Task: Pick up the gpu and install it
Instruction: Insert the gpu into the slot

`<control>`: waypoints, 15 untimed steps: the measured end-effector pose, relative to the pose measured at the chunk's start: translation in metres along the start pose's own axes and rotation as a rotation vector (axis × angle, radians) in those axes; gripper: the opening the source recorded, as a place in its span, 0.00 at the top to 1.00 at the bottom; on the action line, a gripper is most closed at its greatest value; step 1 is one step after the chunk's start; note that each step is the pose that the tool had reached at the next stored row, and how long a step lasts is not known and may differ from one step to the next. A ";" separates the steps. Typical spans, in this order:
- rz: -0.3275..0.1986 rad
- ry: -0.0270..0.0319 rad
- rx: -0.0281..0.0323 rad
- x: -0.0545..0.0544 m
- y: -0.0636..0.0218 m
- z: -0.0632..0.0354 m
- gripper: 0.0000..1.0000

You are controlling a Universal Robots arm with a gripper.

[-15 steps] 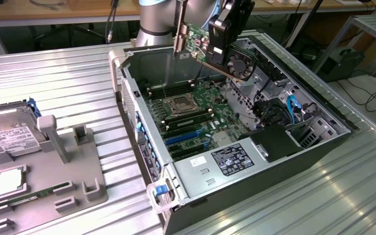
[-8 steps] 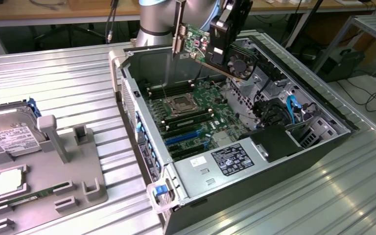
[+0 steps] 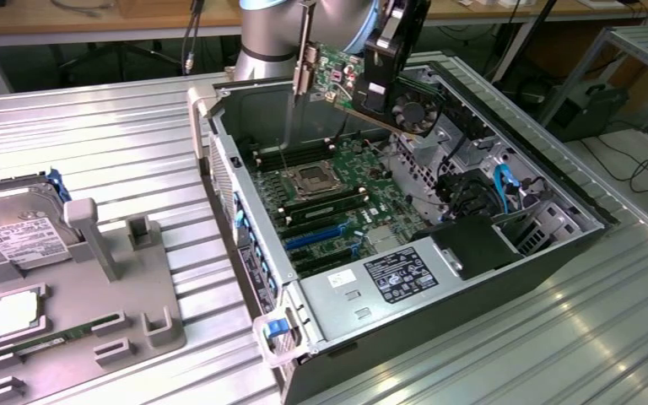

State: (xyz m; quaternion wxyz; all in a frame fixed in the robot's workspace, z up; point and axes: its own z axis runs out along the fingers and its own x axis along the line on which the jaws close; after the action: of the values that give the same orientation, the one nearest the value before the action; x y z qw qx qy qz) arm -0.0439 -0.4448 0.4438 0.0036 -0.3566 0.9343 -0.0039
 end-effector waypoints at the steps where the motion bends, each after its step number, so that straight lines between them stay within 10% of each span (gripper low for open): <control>1: -0.007 0.0000 0.0000 0.000 0.0001 0.0000 0.72; 15: -0.115 -0.0012 -0.0004 0.001 0.0014 0.0000 0.72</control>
State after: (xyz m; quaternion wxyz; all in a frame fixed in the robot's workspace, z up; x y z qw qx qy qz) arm -0.0459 -0.4448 0.4438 0.0039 -0.4098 0.9121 -0.0037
